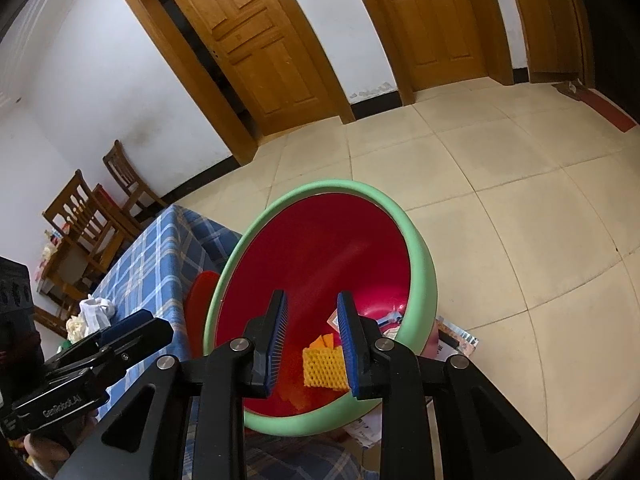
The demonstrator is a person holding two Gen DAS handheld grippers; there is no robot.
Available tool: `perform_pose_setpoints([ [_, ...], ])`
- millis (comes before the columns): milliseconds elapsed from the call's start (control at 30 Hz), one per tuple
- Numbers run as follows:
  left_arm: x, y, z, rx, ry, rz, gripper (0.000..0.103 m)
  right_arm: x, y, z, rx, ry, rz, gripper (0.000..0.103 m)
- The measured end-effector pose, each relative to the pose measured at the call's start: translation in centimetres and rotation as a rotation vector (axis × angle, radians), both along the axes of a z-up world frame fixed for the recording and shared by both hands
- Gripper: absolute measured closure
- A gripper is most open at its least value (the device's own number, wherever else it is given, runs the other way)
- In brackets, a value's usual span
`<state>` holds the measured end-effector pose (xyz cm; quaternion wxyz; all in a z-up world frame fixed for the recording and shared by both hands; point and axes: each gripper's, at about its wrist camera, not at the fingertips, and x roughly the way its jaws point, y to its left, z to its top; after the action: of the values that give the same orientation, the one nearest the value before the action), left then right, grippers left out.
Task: Collect trash
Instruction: 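Open the right tool to drop the foam net while the left tool drops the orange cloth into the bin, then move both open tools back over the table toward the crumpled paper and tissue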
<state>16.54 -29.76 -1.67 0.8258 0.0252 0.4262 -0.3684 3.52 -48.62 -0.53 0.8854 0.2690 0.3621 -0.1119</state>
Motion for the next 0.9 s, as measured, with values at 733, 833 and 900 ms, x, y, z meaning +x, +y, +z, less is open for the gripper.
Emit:
perform_pose_setpoints([
  [733, -0.9, 7.8, 3.1, -0.034, -0.013, 0.208, 0.040, -0.1, 5.4, 2.8, -0.005, -0.038, 0.132, 0.069],
  [833, -0.9, 9.4, 3.4, -0.041, -0.015, 0.243, 0.040, 0.1, 6.5, 3.4, -0.008, -0.044, 0.152, 0.063],
  [900, -0.9, 10.5, 3.5, -0.044, -0.015, 0.266, 0.040, 0.2, 7.2, 3.6, -0.008, -0.044, 0.167, 0.063],
])
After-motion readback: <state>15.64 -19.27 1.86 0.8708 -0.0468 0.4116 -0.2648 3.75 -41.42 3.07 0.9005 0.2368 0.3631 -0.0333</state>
